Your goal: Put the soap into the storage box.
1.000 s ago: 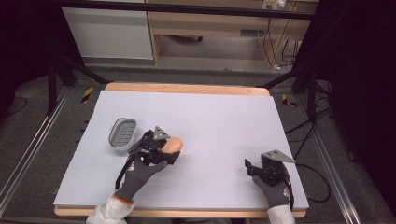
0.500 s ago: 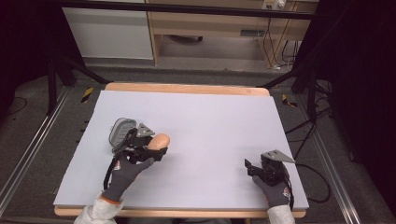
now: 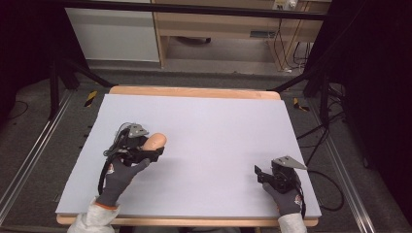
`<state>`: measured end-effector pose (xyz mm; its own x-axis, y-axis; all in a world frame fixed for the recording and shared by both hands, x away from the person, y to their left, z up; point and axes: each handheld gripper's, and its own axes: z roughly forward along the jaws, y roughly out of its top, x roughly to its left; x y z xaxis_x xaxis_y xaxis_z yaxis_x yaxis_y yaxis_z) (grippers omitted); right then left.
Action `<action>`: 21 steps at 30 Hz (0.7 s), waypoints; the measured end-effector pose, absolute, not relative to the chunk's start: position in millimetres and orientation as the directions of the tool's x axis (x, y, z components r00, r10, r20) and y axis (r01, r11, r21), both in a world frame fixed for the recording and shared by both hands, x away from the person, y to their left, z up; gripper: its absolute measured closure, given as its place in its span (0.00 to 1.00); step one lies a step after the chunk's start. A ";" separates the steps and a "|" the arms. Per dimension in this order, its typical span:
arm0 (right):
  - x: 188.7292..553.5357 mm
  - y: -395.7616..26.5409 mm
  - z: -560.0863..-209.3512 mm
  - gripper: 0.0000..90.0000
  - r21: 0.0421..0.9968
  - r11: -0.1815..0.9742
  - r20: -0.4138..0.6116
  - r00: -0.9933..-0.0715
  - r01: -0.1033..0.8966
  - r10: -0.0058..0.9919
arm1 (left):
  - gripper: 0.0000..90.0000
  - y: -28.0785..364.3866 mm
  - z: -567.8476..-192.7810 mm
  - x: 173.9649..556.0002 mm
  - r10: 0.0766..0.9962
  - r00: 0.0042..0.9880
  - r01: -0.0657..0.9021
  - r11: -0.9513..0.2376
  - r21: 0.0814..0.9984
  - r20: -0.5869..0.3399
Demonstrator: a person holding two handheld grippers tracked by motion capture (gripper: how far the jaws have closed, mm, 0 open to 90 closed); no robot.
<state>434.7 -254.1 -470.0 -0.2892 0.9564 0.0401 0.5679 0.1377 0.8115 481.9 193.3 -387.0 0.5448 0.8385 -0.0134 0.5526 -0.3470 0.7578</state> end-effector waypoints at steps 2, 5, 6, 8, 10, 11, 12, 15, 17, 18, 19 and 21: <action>434.8 -254.0 -470.1 0.33 0.812 0.138 0.040 -0.290 0.568 0.956 | 0.35 197.8 -385.4 484.1 0.846 0.533 0.556 -0.338 0.760 -0.014; 434.8 -254.1 -470.1 0.33 0.812 0.138 0.040 -0.290 0.568 0.956 | 0.35 203.7 -383.7 487.3 0.853 0.522 0.561 -0.331 0.759 -0.013; 434.8 -254.1 -470.0 0.33 0.812 0.137 0.041 -0.290 0.568 0.956 | 0.35 205.7 -383.3 488.4 0.857 0.516 0.563 -0.323 0.761 -0.018; 434.8 -254.1 -470.1 0.33 0.811 0.138 0.040 -0.289 0.568 0.956 | 0.35 209.4 -382.5 490.5 0.863 0.504 0.566 -0.311 0.764 -0.022; 435.0 -254.1 -470.3 0.33 0.810 0.140 0.039 -0.290 0.569 0.956 | 0.35 213.3 -382.3 493.3 0.871 0.490 0.570 -0.301 0.765 -0.023; 435.1 -254.0 -470.4 0.33 0.810 0.140 0.038 -0.290 0.569 0.956 | 0.35 215.4 -382.3 494.8 0.875 0.484 0.572 -0.296 0.765 -0.024; 435.0 -254.0 -470.4 0.33 0.810 0.141 0.037 -0.290 0.569 0.956 | 0.35 217.7 -382.4 496.2 0.877 0.479 0.575 -0.293 0.764 -0.025; 435.0 -253.8 -470.6 0.33 0.809 0.140 0.038 -0.289 0.570 0.957 | 0.35 223.3 -383.4 500.2 0.886 0.463 0.581 -0.279 0.765 -0.029; 435.2 -253.8 -470.7 0.33 0.809 0.143 0.035 -0.290 0.570 0.956 | 0.35 227.4 -384.8 503.1 0.894 0.448 0.586 -0.270 0.764 -0.028; 435.3 -253.9 -470.8 0.33 0.810 0.144 0.035 -0.291 0.569 0.956 | 0.35 229.9 -385.7 504.9 0.899 0.438 0.590 -0.266 0.762 -0.026; 435.3 -253.8 -470.9 0.33 0.809 0.141 0.037 -0.289 0.570 0.957 | 0.35 231.4 -386.4 506.1 0.901 0.432 0.593 -0.263 0.761 -0.025; 435.5 -254.0 -471.1 0.33 0.810 0.145 0.033 -0.292 0.569 0.956 | 0.35 235.1 -388.6 510.0 0.908 0.418 0.600 -0.257 0.758 -0.023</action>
